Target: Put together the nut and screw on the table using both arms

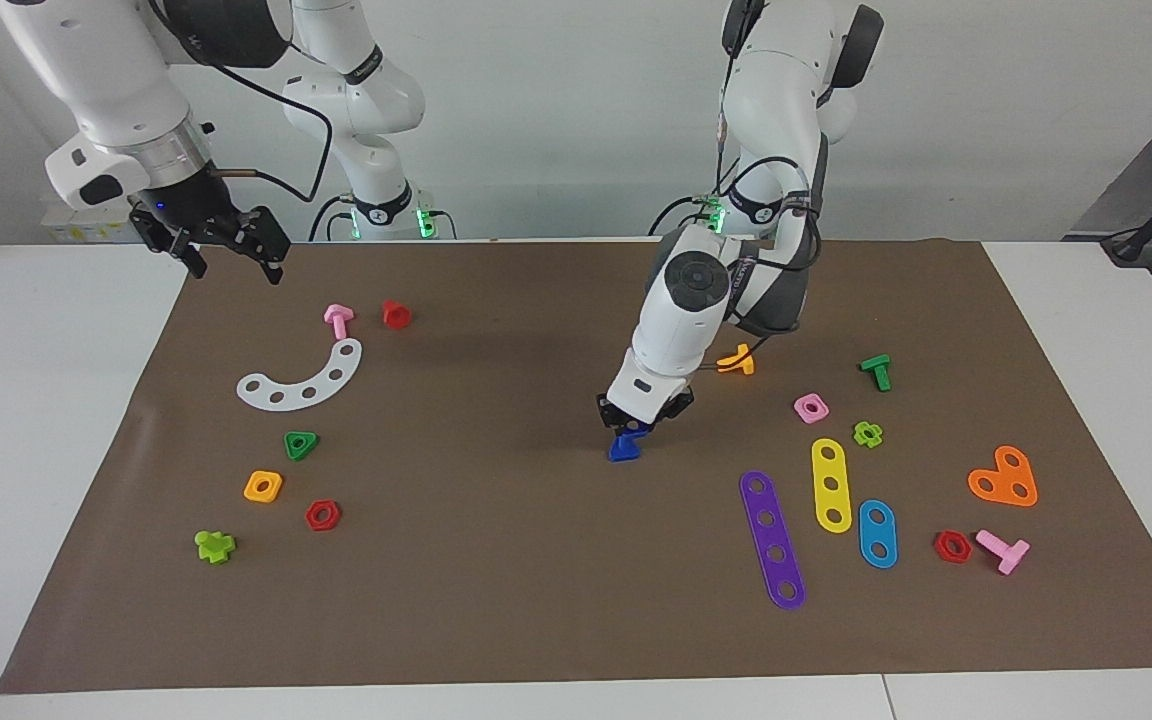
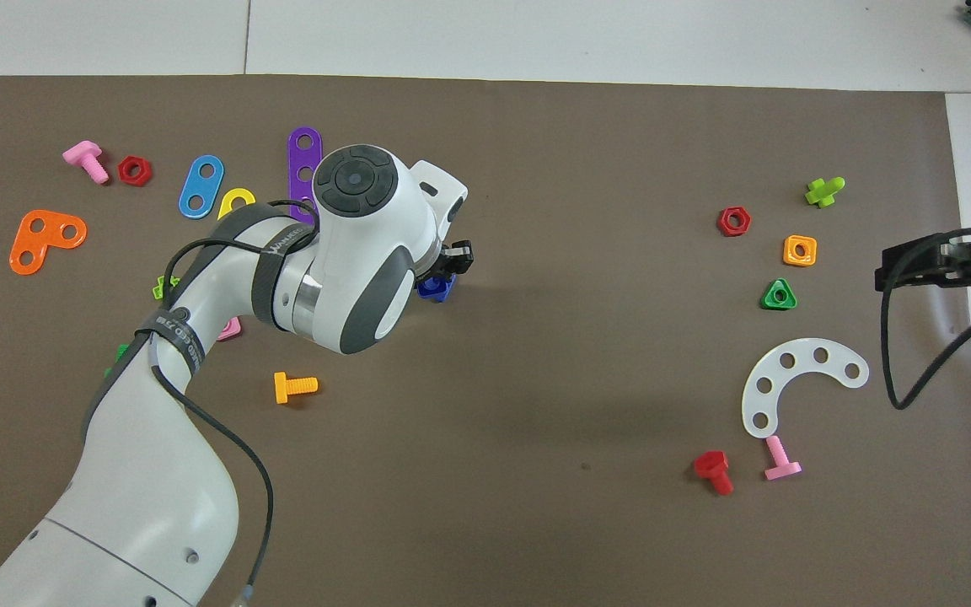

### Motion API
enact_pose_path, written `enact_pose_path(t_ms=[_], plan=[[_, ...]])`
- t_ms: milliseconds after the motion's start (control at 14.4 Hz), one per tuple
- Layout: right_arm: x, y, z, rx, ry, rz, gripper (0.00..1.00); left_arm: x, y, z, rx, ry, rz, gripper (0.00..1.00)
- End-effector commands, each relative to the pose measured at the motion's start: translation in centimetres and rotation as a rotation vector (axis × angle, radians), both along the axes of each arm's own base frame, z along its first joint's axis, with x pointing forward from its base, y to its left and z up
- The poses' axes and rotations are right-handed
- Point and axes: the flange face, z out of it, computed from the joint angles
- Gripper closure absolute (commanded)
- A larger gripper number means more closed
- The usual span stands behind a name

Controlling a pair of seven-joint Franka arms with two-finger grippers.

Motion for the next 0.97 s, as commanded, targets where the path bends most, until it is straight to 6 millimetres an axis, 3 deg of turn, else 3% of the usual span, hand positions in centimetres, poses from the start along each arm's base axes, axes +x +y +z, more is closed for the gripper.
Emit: enact_pose_path(t_ms=[0,485,901], plan=[[-0.7,-1.8,0.1,0.022,0.005,-0.02,0.0,0.4,-0.9,-0.2,-0.017,-0.002,0.014,0.9],[-0.7,-1.0,0.0,0.022,0.009,0.01,0.0,0.1,-1.9,-1.5,-0.014,-0.015,-0.001,0.9],[-0.6,0.3,0.1,0.016,0.002,0.026,0.0,0.2,-1.5,-2.1,0.02,-0.008,-0.015,0.9]])
